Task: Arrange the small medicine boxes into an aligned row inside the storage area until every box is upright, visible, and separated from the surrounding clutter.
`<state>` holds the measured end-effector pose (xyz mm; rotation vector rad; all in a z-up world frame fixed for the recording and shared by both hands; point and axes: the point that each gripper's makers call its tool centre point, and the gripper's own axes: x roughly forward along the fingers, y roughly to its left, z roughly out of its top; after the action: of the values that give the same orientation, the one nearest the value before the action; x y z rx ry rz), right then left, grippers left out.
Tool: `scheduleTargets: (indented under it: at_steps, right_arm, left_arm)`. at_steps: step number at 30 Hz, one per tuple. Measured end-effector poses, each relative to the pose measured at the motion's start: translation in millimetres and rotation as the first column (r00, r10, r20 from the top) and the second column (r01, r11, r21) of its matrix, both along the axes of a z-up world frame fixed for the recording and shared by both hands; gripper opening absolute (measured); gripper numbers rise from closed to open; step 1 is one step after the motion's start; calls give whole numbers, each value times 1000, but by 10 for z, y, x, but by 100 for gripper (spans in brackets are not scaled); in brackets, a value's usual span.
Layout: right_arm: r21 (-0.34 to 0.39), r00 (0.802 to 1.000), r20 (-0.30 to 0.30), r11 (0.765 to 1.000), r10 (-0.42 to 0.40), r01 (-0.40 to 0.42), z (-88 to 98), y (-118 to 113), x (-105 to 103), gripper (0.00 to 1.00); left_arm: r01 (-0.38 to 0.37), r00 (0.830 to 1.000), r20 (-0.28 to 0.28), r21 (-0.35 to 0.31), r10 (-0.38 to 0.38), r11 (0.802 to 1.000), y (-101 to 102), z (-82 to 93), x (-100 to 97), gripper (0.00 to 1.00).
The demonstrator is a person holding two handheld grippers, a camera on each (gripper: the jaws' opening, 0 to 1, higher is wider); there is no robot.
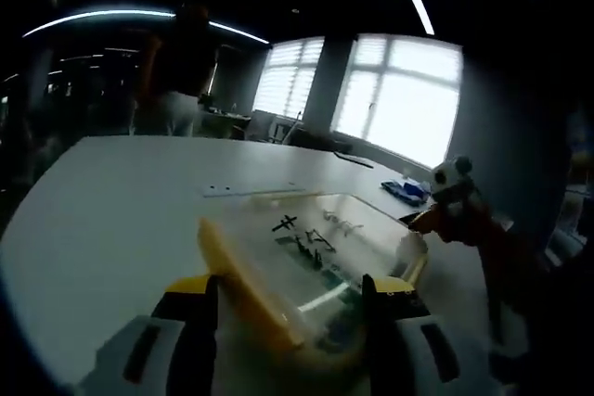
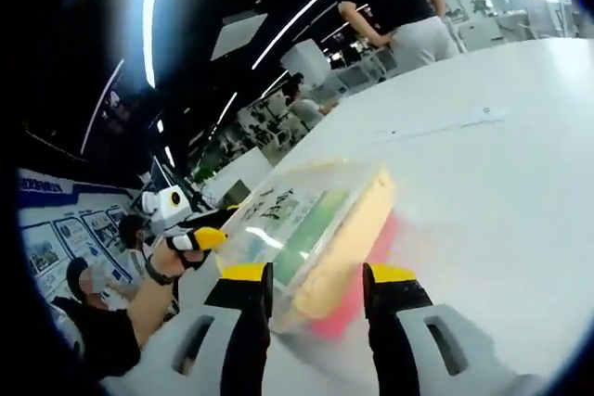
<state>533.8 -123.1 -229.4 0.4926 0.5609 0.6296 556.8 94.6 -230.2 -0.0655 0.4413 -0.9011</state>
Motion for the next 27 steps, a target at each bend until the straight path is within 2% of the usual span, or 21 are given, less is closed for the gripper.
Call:
scheduleTargets:
  at_steps: [3,4,7,9,11,17,21,23,27]
  right_arm:
    - [14,1000,1,1000,9,-9,31,-54,57,37]
    - [-18,1000,20,1000,21,-20,19,16,-24,36]
    - [-42,999,41,999,3,-1,32,-27,8,33]
    - [-3,999,48,1000,-3,3,88,-27,21,33]
    - [105,1000,23,994,3,-6,166,48,-11,34]
    - [84,1000,5,996,-17,17,104,59,-54,26]
    - [86,999,-31,995,-39,41,65,14,-7,18]
    - [38,998,-40,998,-52,53,12,3,-14,13]
    - [-13,998,-35,998,-58,58,-4,15,-9,10]
  left_arm:
    - [0,1000,-7,-9,0,1000,0,-12,-7,63]
    - [4,1000,-8,-8,-4,1000,2,-9,-10,62]
    - [2,1000,-12,-7,-2,1000,53,8,-1,54]
    - [-24,1000,-14,-63,23,998,104,84,46,48]
    - [-13,997,-71,-145,2,989,110,141,36,47]
    - [-7,997,-81,-121,-3,993,163,110,61,35]
    - [-17,997,-80,-97,9,995,196,71,76,28]
    - [-30,996,-82,-73,24,997,212,35,100,25]
    - [-42,994,-107,-86,33,995,208,30,115,24]
